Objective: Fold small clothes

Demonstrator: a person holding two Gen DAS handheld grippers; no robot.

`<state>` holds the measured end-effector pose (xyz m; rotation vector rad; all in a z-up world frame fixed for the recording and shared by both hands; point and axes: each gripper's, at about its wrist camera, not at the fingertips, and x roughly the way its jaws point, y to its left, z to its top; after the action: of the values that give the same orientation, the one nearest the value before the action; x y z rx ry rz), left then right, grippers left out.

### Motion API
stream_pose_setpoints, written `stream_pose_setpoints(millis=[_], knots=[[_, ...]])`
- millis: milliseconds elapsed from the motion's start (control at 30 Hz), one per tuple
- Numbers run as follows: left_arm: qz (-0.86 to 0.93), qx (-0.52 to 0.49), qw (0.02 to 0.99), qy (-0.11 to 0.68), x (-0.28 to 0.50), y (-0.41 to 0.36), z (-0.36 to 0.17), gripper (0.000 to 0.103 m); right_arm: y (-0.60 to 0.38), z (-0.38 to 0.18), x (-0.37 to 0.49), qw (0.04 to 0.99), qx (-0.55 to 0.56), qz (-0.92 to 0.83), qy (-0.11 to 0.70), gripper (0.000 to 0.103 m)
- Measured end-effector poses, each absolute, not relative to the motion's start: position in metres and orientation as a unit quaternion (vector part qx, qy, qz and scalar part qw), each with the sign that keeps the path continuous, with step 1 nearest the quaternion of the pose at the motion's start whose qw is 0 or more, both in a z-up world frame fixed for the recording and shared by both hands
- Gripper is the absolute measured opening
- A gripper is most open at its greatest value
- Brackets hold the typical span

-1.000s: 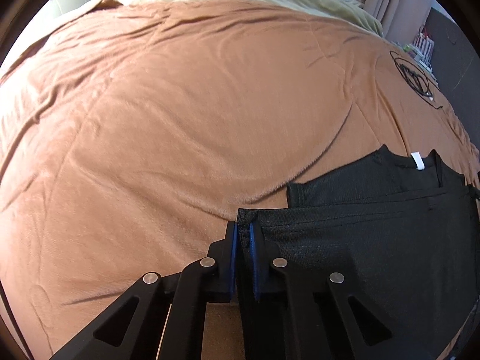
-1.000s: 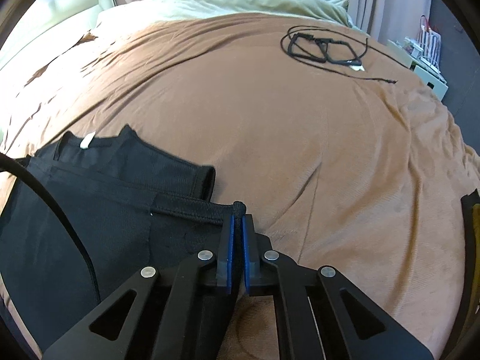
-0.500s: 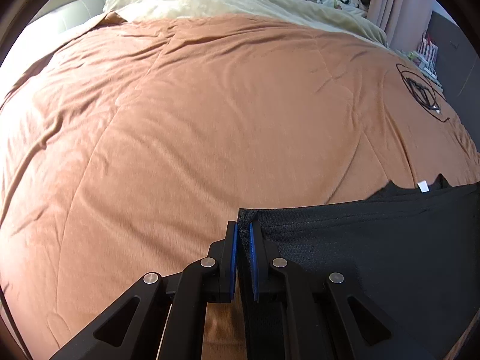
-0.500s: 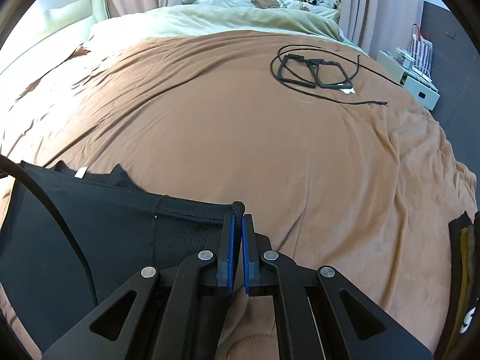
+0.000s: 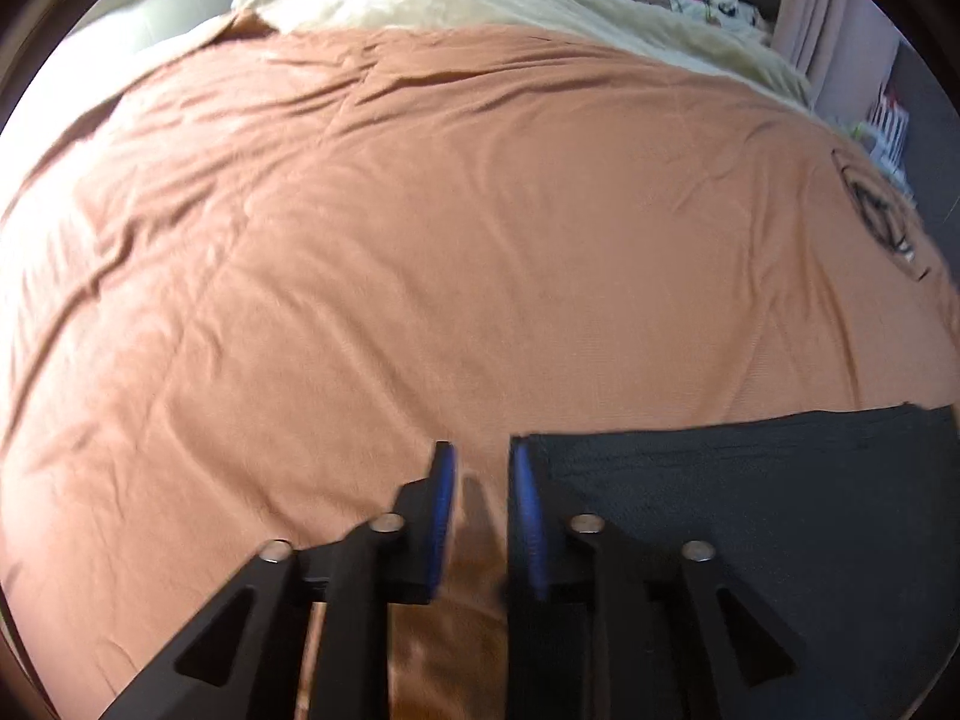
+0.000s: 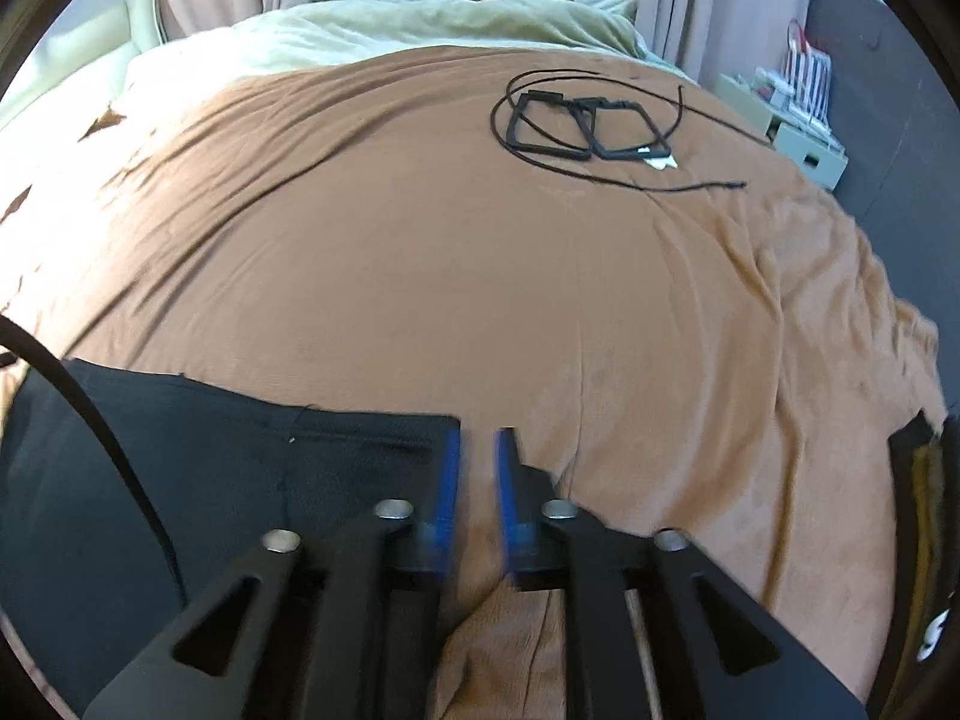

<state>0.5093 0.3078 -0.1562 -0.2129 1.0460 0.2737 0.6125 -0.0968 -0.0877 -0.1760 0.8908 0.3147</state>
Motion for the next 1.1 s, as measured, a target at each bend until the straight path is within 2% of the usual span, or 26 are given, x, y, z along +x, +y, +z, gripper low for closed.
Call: stream_pose_setpoints(millis=[33, 67, 100, 367, 533, 1100], knots=[[0.132, -0.101, 0.851, 0.497, 0.505, 0.308, -0.156, 0.036, -0.099, -0.087, 0.608, 0.887, -0.082, 0.153, 0.427, 0.043], [0.135, -0.100, 0.851, 0.498, 0.501, 0.308, -0.155, 0.038, -0.103, -0.085, 0.605, 0.888, -0.078, 0.156, 0.426, 0.050], [0.134, -0.102, 0.850, 0.499, 0.496, 0.308, -0.155, 0.038, -0.106, -0.085, 0.600, 0.886, -0.072, 0.161, 0.428, 0.051], [0.116, -0.124, 0.843, 0.511, 0.449, 0.299, -0.154, 0.039, -0.125, -0.086, 0.557, 0.872, -0.043, 0.186, 0.451, 0.051], [0.111, -0.127, 0.842, 0.513, 0.420, 0.288, -0.156, 0.054, -0.135, -0.089, 0.533, 0.863, -0.040, 0.195, 0.465, 0.051], [0.110, -0.148, 0.828, 0.529, 0.317, 0.261, -0.176, 0.055, -0.146, -0.111, 0.437, 0.845, -0.065, 0.182, 0.499, 0.051]])
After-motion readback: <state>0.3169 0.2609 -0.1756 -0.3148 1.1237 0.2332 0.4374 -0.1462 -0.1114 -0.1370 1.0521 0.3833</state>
